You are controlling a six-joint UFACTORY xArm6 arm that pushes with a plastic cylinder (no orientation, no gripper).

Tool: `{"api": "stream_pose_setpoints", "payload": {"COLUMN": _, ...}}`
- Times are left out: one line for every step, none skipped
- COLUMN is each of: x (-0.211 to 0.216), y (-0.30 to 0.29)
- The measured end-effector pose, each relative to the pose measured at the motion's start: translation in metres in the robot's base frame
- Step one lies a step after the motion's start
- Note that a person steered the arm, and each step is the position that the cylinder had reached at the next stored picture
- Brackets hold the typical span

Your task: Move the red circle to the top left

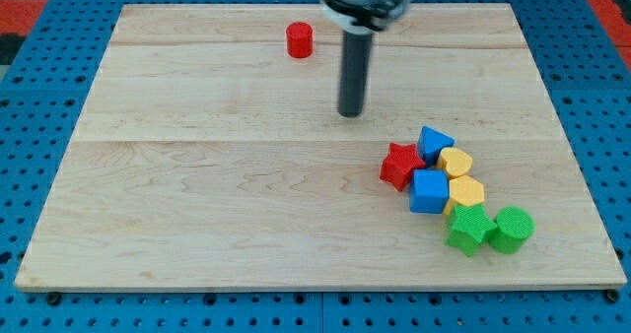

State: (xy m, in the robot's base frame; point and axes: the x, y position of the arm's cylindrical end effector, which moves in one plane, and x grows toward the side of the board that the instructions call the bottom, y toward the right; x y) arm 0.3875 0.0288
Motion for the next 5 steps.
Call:
{"api": "stream_pose_setpoints", "payload": {"x": -0.042, "y": 0.071}}
{"api": "stream_pose_setpoints", "payload": {"x": -0.120, "y": 0.078}}
{"api": "stream_pose_setpoints", "payload": {"x": -0.139, "y": 0.030}}
{"api": "stream_pose_setpoints", "payload": {"x": -0.143, "y": -0.034}}
{"api": "stream_pose_setpoints", "payload": {"x": -0.104, "y": -0.034}}
